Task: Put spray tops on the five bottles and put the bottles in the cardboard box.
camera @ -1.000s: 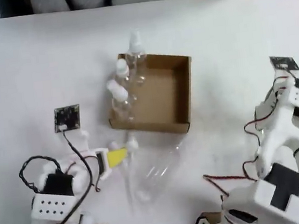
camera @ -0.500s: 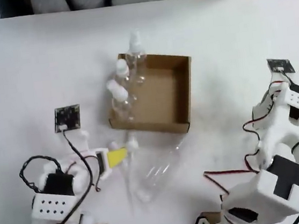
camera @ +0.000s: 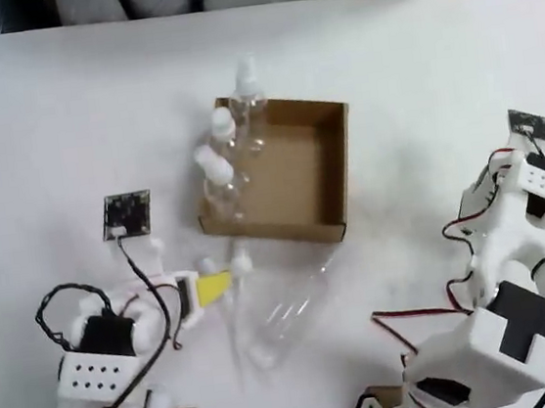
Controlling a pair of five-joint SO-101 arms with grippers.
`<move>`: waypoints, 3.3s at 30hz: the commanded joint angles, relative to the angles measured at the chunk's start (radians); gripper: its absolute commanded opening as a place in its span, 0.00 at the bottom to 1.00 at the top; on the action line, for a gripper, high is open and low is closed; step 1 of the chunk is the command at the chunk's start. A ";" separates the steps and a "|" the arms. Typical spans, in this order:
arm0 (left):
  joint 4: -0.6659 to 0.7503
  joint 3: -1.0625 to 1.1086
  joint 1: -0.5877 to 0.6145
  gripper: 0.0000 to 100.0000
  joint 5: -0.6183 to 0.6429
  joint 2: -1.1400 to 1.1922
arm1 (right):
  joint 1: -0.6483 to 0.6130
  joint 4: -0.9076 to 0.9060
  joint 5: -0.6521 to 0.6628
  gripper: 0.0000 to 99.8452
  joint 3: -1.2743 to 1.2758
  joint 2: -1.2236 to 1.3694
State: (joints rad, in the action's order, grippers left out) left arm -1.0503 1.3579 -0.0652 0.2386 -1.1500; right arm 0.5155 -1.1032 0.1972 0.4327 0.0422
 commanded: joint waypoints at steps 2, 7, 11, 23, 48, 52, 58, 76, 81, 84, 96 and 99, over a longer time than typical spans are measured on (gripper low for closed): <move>0.029 -0.009 -0.004 0.36 -0.018 -0.015 | 0.007 0.010 -0.057 0.24 0.011 -0.005; 0.029 -0.009 -0.004 0.36 -0.020 -0.015 | 0.005 0.031 -0.057 0.24 0.011 -0.004; 0.029 -0.009 -0.004 0.36 -0.020 -0.015 | 0.007 0.045 -0.055 0.24 0.011 0.004; 0.029 -0.008 -0.008 0.36 -0.020 -0.012 | 0.007 0.044 -0.055 0.07 -0.103 0.142; 0.166 0.017 -0.091 0.36 0.077 0.140 | -0.012 -0.124 0.002 0.02 -0.068 -0.058; 0.184 -0.086 -0.082 0.36 0.097 0.329 | -0.021 -0.110 0.002 0.02 -0.049 -0.058; 0.186 -0.169 -0.088 0.35 0.180 0.515 | -0.018 -0.101 0.002 0.02 -0.043 -0.058; 0.245 -0.241 -0.131 0.23 0.180 0.711 | -0.016 -0.079 0.037 0.02 -0.032 -0.058; 0.244 -0.282 -0.045 0.23 0.189 0.717 | -0.022 -0.079 0.037 0.02 -0.032 -0.058; 0.242 -0.285 -0.042 0.23 0.199 0.719 | -0.024 -0.079 0.037 0.02 -0.032 -0.058; 0.229 -0.255 -0.127 0.22 0.238 0.719 | -0.024 -0.079 0.038 0.02 -0.032 -0.058; 0.230 -0.247 -0.147 0.22 0.236 0.719 | -0.024 -0.079 0.038 0.02 -0.032 -0.058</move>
State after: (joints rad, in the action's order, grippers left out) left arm -0.8247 1.1278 -0.1772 0.4672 -0.4319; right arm 0.5063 -1.1861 0.2217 0.4066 0.0330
